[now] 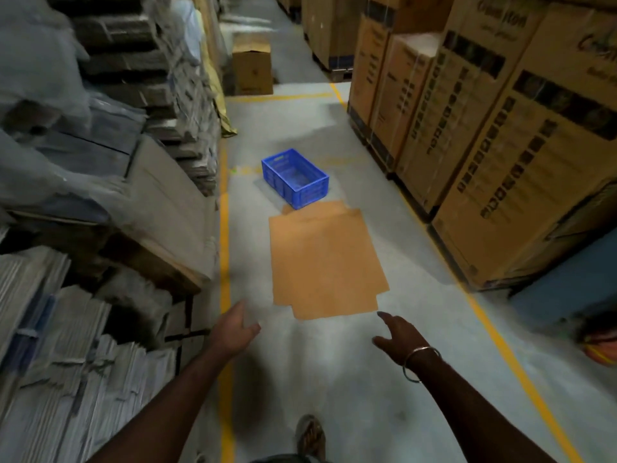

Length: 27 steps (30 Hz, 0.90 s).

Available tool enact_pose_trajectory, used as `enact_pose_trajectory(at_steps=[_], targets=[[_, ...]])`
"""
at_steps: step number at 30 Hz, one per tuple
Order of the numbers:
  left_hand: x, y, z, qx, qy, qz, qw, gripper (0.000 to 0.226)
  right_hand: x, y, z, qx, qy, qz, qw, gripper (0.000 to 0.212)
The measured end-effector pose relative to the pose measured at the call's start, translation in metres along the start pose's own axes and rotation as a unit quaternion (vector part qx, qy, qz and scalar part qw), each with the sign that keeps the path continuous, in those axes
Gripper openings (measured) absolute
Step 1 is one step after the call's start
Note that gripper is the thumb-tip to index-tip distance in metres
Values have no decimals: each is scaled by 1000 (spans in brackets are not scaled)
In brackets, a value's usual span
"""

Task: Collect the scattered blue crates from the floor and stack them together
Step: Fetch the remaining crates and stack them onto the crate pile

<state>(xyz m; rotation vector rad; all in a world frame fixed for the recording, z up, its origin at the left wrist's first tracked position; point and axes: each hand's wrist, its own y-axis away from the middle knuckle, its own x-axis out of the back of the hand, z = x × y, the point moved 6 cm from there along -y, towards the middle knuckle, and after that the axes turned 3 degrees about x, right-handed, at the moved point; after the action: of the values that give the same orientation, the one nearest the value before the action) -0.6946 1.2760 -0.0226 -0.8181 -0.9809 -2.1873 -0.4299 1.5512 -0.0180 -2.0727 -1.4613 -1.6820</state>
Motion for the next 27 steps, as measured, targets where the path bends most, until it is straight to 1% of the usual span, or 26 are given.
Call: enact_pose_trajectory(at_steps=[2,4,7,11,14,15,17,20,24,27], targets=[[24,-38,10,0,-18,15,1000,79,20,-41,-17,12,-4,9,1000,72],[45,-72,26,-18,-31,23,999,77,37,-81,-34,25,-10,10,1000,71],[67,-133,43,-34,-40,15,998,76,60,-148,-47,30,-12,1,999,73],[93,-230,55,-29,-25,10,999,76,95,-247,-60,41,-5,-7,999,73],[112,-299,55,3,-14,21,1000,87,122,-325,-67,34,-1,-18,999,73],[115,-312,53,1,-7,24,1000,92,127,-341,-70,31,-4,-25,999,73],[126,-355,51,12,-13,12,1000,94,147,-394,-84,34,5,-32,999,73],[166,-407,62,42,11,36,998,89,174,-470,-115,37,5,-55,998,74],[214,-465,79,70,41,53,995,76,202,-559,-159,59,7,-57,997,75],[241,-526,81,81,32,54,995,65,216,-627,-184,54,7,-64,996,76]])
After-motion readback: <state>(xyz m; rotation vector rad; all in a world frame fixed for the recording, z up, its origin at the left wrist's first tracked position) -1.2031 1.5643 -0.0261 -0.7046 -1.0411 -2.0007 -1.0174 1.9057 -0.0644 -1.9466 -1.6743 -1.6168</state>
